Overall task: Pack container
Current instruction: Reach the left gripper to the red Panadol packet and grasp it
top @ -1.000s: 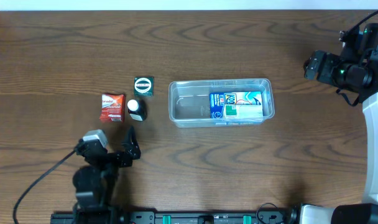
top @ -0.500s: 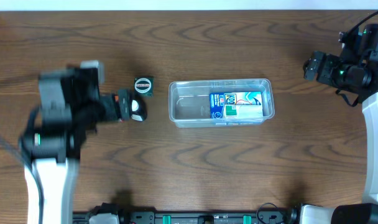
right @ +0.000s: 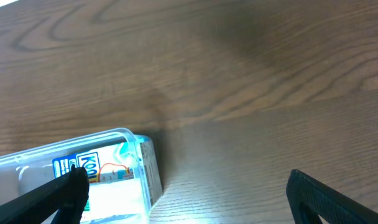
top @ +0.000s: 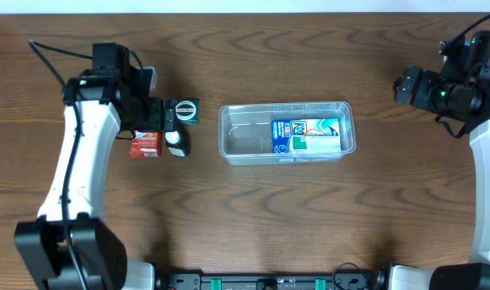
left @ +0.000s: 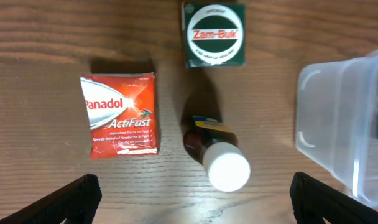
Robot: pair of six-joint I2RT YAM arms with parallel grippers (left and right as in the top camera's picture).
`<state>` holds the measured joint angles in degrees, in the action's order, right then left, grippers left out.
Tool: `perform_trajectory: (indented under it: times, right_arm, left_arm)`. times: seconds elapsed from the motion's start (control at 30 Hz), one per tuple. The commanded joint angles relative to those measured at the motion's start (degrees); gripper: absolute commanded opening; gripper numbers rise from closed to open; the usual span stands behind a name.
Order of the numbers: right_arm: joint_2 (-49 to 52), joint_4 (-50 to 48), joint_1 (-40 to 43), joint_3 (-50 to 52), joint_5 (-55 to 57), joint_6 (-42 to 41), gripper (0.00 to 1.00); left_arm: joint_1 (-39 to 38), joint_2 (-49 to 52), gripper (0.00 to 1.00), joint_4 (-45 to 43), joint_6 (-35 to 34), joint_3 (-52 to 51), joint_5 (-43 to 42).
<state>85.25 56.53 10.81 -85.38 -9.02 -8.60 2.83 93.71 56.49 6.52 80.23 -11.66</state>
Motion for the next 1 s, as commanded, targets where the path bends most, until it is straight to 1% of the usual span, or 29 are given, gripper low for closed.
perform_trajectory:
  times: [0.0, 0.07, 0.23, 0.5, 0.77, 0.97]
  right_arm:
    - [0.3, 0.0, 0.4, -0.1, 0.0, -0.6, 0.99]
    - [0.3, 0.0, 0.4, -0.1, 0.0, -0.6, 0.99]
    - [0.3, 0.0, 0.4, -0.1, 0.0, -0.6, 0.99]
    - [0.3, 0.0, 0.4, -0.1, 0.0, -0.6, 0.99]
    - [0.3, 0.0, 0.4, -0.1, 0.0, -0.6, 0.99]
    - [0.3, 0.0, 0.4, -0.1, 0.0, -0.6, 0.99]
  left_arm:
    - [1.8, 0.0, 0.98, -0.2, -0.3, 0.6, 3.3]
    - [3.7, 0.2, 0.98, -0.3, -4.2, 0.6, 5.9]
    - [7.5, 1.6, 0.98, -0.3, -4.6, 0.1, 5.8]
    - [7.3, 9.3, 0.98, -0.4, -1.2, -0.2, 4.6]
    - [7.3, 17.1, 0.98, -1.6, 0.4, -0.2, 4.6]
    - [7.3, 20.7, 0.98, -2.9, 1.4, -0.2, 4.7]
